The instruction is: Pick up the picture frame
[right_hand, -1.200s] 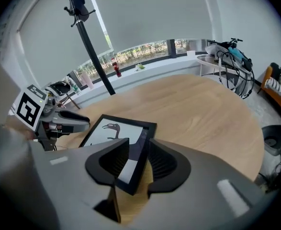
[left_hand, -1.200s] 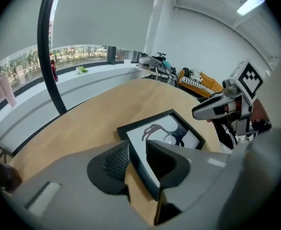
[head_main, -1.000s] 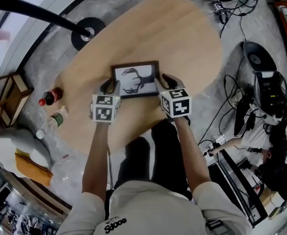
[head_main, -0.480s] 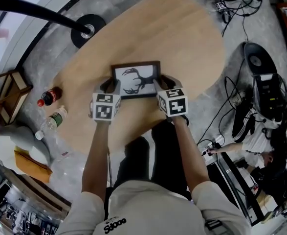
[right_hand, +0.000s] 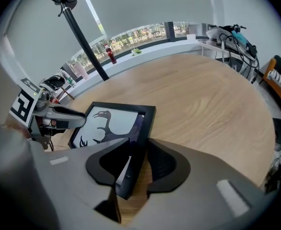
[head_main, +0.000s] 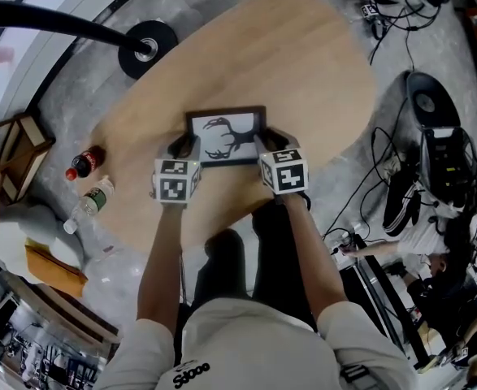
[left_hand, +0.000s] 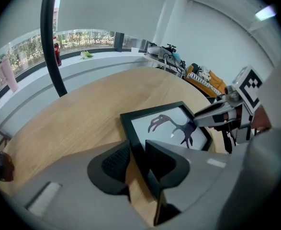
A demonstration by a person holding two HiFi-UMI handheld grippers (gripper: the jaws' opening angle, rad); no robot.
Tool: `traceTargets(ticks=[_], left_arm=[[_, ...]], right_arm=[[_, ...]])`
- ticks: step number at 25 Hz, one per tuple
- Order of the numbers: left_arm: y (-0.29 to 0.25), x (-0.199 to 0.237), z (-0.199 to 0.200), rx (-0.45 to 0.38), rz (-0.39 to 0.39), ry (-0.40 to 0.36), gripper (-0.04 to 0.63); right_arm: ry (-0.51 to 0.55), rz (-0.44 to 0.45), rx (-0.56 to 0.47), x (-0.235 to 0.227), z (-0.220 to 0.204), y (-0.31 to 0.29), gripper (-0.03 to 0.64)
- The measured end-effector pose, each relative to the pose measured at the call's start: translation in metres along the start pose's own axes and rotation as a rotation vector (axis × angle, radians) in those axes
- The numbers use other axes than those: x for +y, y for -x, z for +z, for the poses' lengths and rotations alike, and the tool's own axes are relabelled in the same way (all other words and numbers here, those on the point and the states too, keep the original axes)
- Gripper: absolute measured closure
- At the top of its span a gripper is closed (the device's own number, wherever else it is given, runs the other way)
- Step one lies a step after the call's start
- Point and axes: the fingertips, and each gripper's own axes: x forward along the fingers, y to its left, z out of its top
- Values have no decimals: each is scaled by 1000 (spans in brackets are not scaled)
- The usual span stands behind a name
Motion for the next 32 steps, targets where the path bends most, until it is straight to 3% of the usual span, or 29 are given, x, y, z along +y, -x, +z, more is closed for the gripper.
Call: traceTargets(ticks=[10,14,21,32], left_arm=[[-2,-3,1,-7,39,53,503],[12,-9,4,-41,54,108,511],[76,-18,4,-125,64,155,512],[208,-36,1,-226,80,142,515]], right_arm=[[-56,4,55,-6,-6,3,525],[-41,-10,40,-4,-7,16,526],[3,-26,-31,30,2,68,529],[13,-42,-130,109,-1,179,531]])
